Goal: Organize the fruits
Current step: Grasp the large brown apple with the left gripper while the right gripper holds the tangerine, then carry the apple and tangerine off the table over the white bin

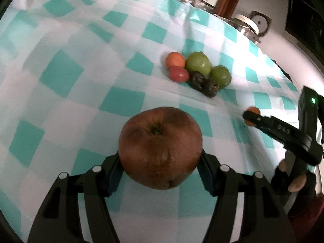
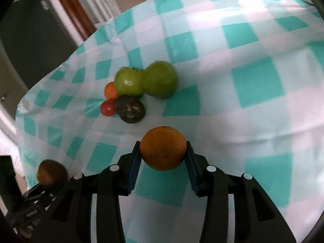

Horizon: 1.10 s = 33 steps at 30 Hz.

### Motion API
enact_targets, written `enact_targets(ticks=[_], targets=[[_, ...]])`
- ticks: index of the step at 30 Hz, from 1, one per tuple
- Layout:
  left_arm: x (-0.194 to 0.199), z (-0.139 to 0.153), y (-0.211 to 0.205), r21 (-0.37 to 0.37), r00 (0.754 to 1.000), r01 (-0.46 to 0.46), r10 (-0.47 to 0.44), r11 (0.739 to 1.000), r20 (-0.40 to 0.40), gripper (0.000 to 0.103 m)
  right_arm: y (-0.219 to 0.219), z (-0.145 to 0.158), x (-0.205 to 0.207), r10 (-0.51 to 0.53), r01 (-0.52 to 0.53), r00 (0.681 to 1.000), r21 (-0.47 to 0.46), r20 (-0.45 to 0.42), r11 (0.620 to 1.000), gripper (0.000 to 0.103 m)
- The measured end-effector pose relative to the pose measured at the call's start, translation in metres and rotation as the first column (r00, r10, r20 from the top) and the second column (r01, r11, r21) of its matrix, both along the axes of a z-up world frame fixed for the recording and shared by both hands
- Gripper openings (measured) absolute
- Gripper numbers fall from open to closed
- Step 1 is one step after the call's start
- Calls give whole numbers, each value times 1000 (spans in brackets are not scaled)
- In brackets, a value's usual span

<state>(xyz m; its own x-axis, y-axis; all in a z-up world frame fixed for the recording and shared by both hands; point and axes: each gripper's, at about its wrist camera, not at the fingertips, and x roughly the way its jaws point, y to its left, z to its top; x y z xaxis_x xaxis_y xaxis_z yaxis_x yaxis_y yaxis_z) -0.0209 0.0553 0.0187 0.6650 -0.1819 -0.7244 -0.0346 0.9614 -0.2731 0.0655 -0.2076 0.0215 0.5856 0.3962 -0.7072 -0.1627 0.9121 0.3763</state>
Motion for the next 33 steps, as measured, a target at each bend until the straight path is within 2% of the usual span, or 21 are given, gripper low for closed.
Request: enact_targets(ticks=[2, 5, 10, 13, 23, 27, 30, 33], targets=[[-26, 6, 3, 19, 1000, -7, 7, 1000, 12, 64, 2, 3, -30, -2, 2, 1000, 23, 6, 1000, 42], [-68, 11, 6, 98, 999, -15, 12, 995, 34, 64, 16, 9, -78, 31, -31, 999, -13, 35, 999, 42], [-123, 10, 23, 99, 999, -30, 27, 995, 39, 64, 40, 15, -136, 77, -74, 994, -42, 77, 996, 42], [-145, 7, 30, 132, 998, -38, 31, 991, 55, 64, 54, 19, -154, 104, -100, 991, -50, 85, 994, 42], [-181, 10, 48, 135, 995, -41, 27, 990, 100, 64, 103, 21, -201, 242, -232, 966, -113, 91, 966, 42], [-213, 15, 67, 149, 990, -60, 40, 987, 136, 64, 135, 25, -230, 352, -336, 930, -146, 105, 931, 42], [-247, 19, 94, 140, 985, -90, 68, 986, 157, 64, 168, 27, -255, 459, -435, 880, -180, 122, 882, 42], [-282, 22, 124, 169, 977, -147, 116, 975, 179, 64, 202, 28, -283, 573, -544, 809, -200, 133, 815, 42]])
